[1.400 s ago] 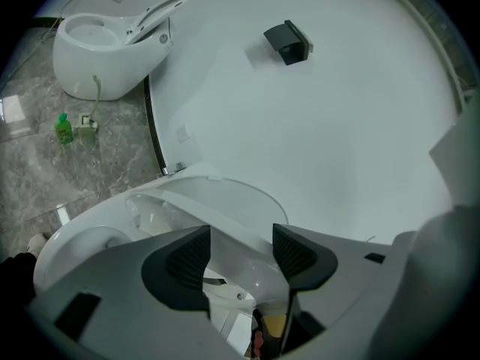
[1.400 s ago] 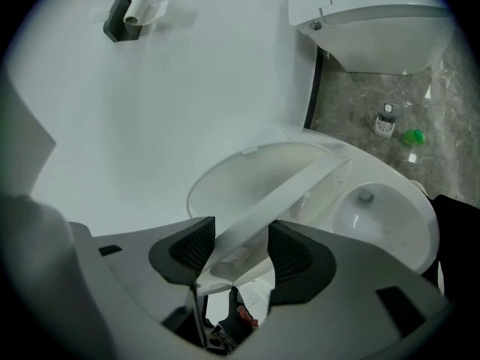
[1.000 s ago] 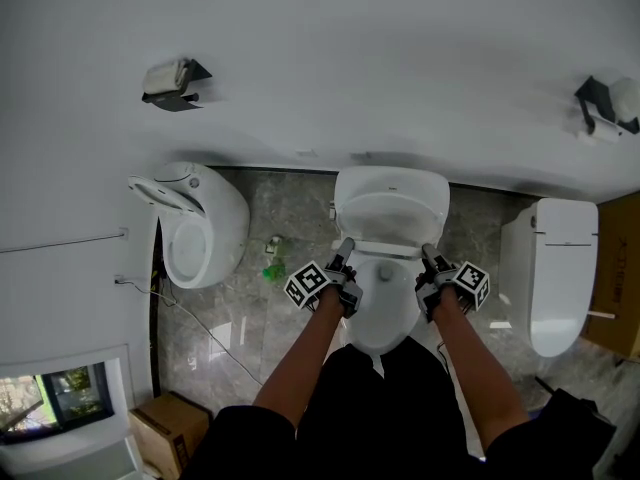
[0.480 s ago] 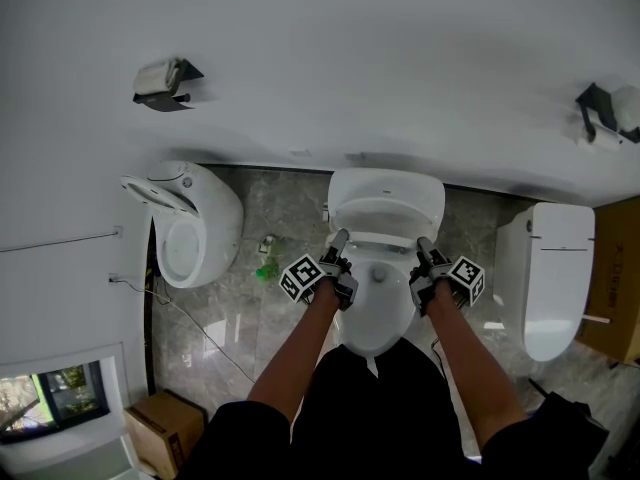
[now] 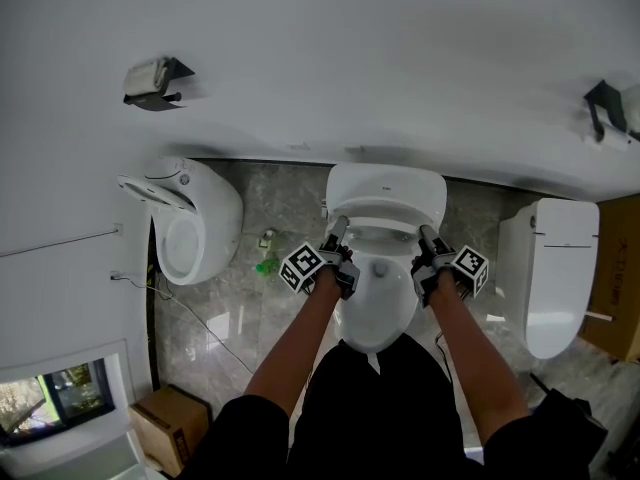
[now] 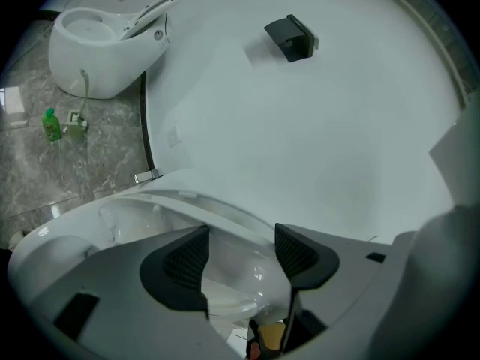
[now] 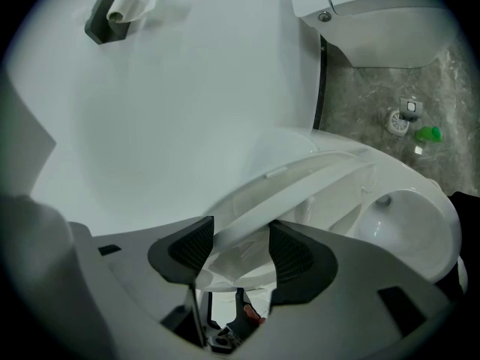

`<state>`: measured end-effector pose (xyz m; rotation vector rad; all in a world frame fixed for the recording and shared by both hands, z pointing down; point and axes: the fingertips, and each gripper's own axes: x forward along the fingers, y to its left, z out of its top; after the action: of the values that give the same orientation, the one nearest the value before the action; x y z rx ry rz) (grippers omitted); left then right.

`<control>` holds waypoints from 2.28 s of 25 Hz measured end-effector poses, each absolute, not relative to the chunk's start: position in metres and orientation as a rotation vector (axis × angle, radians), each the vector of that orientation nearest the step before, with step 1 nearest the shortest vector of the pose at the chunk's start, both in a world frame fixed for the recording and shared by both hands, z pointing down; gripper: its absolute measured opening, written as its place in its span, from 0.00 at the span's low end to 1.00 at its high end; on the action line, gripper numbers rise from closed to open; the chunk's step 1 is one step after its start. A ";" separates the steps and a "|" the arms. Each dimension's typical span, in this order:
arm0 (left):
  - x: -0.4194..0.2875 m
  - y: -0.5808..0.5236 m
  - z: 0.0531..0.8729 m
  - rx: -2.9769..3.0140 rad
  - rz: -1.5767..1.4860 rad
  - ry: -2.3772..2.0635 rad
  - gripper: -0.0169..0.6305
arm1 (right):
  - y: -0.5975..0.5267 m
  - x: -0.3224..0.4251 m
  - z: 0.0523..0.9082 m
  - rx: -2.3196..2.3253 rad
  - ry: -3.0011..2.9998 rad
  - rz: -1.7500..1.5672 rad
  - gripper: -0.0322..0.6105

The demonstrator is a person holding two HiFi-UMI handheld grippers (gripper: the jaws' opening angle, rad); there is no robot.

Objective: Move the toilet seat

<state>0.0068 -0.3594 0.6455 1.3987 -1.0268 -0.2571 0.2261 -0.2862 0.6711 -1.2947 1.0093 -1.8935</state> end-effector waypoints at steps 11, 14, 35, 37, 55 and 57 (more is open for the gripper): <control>0.013 -0.381 0.652 1.390 -0.274 -1.020 0.46 | -0.307 0.232 0.675 -1.253 1.046 -1.873 0.43; 0.015 -0.386 0.653 1.395 -0.280 -1.024 0.46 | -0.311 0.235 0.676 -1.256 1.051 -1.875 0.43; 0.000 -0.373 0.618 1.496 -0.383 -1.029 0.47 | -0.306 0.228 0.633 -1.285 1.388 -1.852 0.36; 0.001 -0.362 0.604 1.567 -0.350 -1.019 0.47 | -0.303 0.228 0.614 -1.309 1.501 -1.810 0.36; 0.016 -0.177 0.410 2.521 0.117 -0.852 0.47 | -0.154 0.198 0.439 -1.587 2.304 -1.122 0.36; 0.004 -0.158 0.394 2.550 0.124 -0.865 0.47 | -0.141 0.180 0.420 -1.603 2.389 -1.022 0.36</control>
<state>0.0044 -0.1584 0.3939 2.5504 -0.8649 0.1243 0.1796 -0.1412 0.4197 -1.6032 2.3895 -1.0220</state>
